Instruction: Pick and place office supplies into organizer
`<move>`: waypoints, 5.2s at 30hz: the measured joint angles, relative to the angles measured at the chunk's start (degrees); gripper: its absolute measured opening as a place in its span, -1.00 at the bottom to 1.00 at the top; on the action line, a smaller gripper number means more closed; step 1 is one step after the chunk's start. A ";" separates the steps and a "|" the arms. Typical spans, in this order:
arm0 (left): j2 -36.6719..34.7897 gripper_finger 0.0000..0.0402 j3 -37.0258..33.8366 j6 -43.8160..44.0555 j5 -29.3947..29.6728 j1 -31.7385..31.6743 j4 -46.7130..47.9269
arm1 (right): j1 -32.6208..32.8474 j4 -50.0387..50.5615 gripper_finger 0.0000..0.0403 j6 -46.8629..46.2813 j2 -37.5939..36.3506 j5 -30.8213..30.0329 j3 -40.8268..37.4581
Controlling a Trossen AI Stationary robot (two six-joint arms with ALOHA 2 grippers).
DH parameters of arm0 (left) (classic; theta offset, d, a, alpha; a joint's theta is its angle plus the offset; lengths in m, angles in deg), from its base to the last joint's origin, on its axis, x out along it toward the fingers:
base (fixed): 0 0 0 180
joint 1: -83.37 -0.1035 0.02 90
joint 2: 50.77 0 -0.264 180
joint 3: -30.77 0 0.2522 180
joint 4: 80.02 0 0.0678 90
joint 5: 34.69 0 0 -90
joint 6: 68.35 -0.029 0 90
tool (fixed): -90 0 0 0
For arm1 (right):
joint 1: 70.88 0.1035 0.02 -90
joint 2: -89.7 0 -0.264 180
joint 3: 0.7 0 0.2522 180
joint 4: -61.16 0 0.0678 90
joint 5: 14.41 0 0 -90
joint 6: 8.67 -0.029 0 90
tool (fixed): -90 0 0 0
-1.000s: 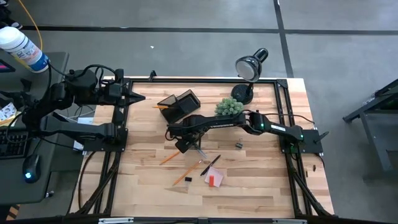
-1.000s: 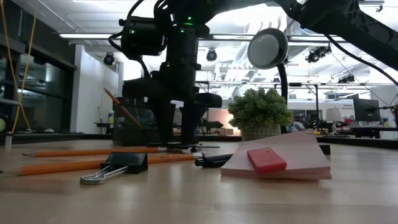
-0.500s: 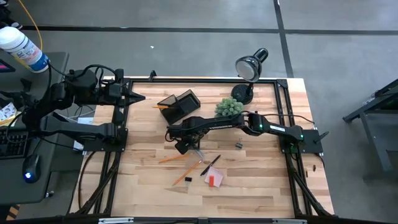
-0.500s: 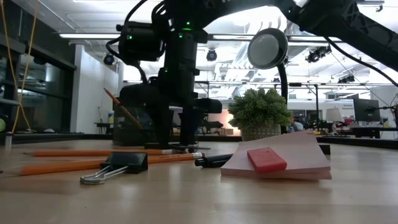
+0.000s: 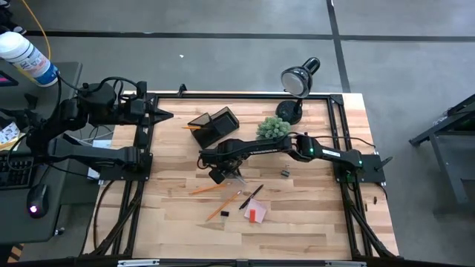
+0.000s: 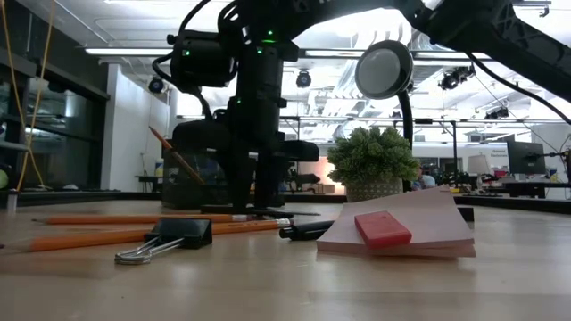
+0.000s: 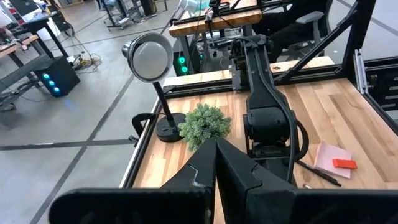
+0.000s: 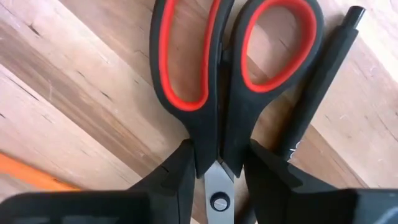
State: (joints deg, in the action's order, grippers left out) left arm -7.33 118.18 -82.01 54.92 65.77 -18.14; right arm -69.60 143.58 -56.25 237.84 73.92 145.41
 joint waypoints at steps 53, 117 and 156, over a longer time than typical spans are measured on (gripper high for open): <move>-1.73 -1.00 0.00 -2.52 -0.26 0.01 -0.02 | -5.32 -36.38 -0.42 23.52 -11.30 -13.11 2.61; -5.20 -1.00 0.00 -9.06 -2.82 0.01 -1.75 | -10.91 -89.46 -0.41 43.67 -8.63 -27.74 -21.72; -5.20 -1.00 0.00 -10.08 -2.84 0.01 -1.66 | -10.88 -83.51 -0.25 44.68 -8.67 -21.75 -21.68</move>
State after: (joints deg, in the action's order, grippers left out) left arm -12.54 118.18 -92.09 52.08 65.78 -19.81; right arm -80.49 60.07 -11.56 229.16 52.17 123.73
